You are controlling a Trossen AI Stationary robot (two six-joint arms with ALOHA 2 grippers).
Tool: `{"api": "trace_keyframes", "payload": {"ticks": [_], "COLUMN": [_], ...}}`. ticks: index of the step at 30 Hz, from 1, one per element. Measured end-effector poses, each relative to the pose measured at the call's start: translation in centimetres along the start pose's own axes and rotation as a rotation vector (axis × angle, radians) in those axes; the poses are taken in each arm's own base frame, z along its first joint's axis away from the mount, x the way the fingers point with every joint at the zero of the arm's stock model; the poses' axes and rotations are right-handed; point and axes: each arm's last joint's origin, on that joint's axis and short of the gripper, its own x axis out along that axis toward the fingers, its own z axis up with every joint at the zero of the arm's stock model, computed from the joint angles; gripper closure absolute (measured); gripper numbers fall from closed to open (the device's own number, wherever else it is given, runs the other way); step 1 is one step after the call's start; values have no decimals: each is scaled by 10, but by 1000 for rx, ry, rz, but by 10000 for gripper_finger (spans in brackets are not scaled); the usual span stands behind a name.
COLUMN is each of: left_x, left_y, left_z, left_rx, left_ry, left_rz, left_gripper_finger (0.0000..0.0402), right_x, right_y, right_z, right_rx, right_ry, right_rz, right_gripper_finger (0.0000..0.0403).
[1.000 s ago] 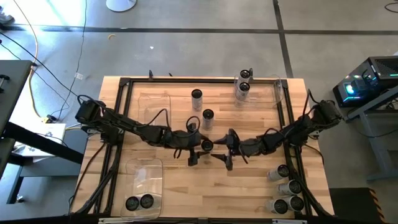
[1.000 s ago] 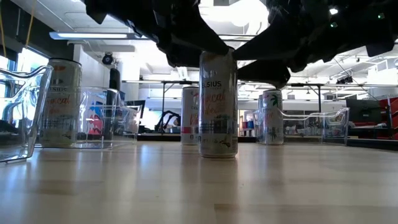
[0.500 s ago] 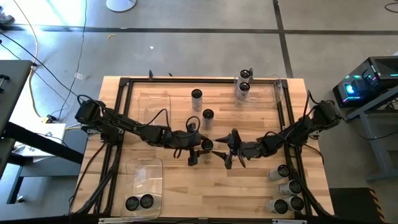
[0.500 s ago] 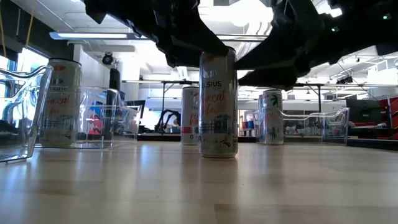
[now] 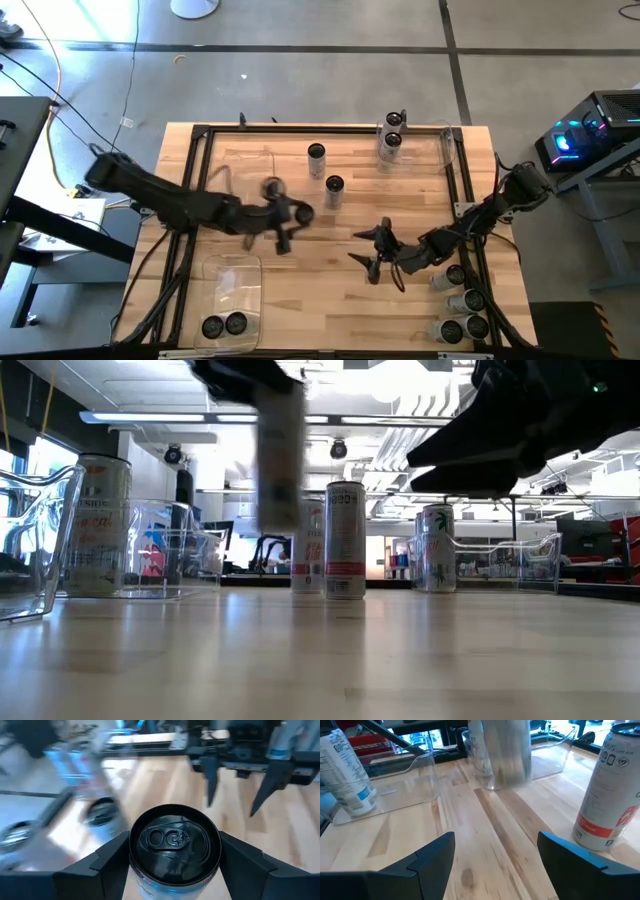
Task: Sort soda cans
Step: Put the white yellow soda can into the top left transparent bin
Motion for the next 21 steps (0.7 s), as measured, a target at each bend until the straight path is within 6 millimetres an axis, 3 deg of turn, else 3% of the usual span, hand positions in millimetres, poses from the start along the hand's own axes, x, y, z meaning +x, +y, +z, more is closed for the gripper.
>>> {"api": "trace_keyframes", "payload": {"ticks": [5, 10, 14, 21], "left_x": [-59, -93, -101, -92], "left_y": [25, 45, 53, 50], "left_z": [5, -3, -15, -41], "left_rx": [-3, -29, -48, -74], "left_ry": [-14, 8, 85, 150], "left_rz": [69, 141, 182, 201], "left_gripper_finger": [157, 157, 157, 157], "right_x": [0, 0, 0, 0], "right_y": [0, 0, 0, 0], "right_z": [0, 0, 0, 0], "right_rx": [-2, -2, -2, -1], "right_ry": [-2, -4, -4, -5], "right_rz": [-4, -8, -8, -10], "right_gripper_finger": [124, 124, 124, 124]}}
